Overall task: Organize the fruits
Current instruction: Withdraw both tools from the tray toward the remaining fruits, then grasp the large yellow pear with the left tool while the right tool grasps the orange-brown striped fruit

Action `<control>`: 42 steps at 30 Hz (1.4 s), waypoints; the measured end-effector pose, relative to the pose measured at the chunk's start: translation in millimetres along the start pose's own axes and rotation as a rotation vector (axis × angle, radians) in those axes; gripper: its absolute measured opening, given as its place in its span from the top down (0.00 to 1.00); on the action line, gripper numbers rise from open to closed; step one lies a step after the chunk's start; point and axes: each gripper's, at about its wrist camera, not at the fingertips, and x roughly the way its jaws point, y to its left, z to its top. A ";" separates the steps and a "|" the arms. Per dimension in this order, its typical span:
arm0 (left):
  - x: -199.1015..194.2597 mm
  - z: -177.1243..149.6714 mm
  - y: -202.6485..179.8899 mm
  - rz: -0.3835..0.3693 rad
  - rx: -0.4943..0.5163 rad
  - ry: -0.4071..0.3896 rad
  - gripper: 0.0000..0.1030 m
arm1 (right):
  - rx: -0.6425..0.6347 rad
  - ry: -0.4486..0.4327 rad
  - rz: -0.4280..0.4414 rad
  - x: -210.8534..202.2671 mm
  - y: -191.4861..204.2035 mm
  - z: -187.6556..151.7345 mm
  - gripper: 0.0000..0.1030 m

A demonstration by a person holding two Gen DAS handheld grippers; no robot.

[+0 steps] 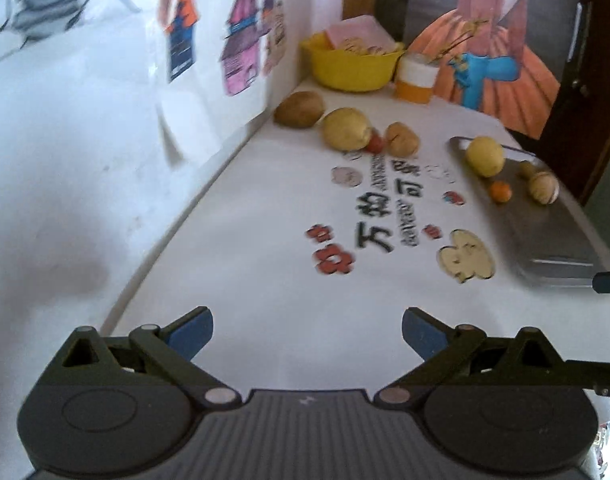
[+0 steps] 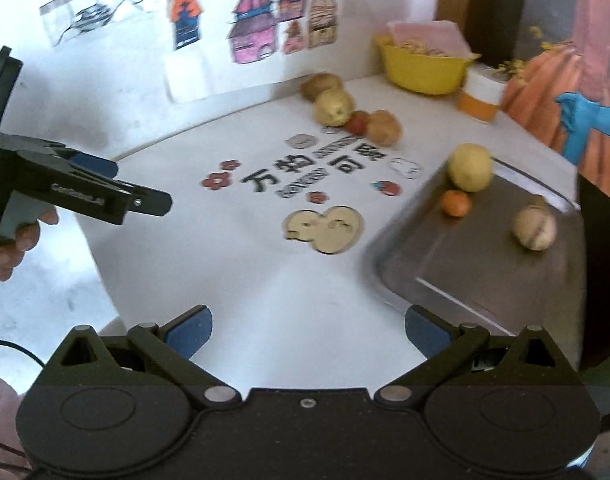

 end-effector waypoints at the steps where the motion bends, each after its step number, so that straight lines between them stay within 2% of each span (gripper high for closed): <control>1: 0.6 0.0 3.4 0.003 -0.004 0.005 0.00 | -0.004 0.000 0.006 2.6 2.7 3.1 0.01; 6: 6.8 11.4 11.1 0.008 -0.014 0.011 0.00 | -0.025 -0.021 0.011 15.9 3.6 25.0 0.01; 14: 33.0 61.0 5.1 -0.025 -0.051 -0.048 0.00 | -0.065 -0.146 -0.105 47.0 -21.4 78.8 0.01; 21: 80.2 107.3 -9.3 -0.089 -0.079 -0.053 0.01 | -0.237 -0.212 -0.183 96.8 -59.6 126.0 0.01; 24: 105.6 124.7 -13.1 -0.099 -0.108 -0.063 0.01 | -0.235 -0.207 -0.151 123.8 -81.9 142.7 0.03; 28: 139.5 142.7 -17.2 -0.098 -0.123 -0.066 0.01 | -0.144 -0.159 -0.068 159.6 -112.0 157.0 0.10; 32: 163.4 152.1 -21.2 -0.100 -0.092 -0.086 0.01 | -0.110 -0.122 -0.032 185.2 -123.4 159.9 0.20; 36: 177.0 154.7 -15.1 -0.121 -0.112 -0.099 0.01 | -0.100 -0.102 0.004 199.4 -124.8 160.9 0.29; 42: 191.0 159.4 -9.8 -0.192 -0.158 -0.087 0.16 | -0.094 -0.101 0.040 208.6 -125.7 162.8 0.45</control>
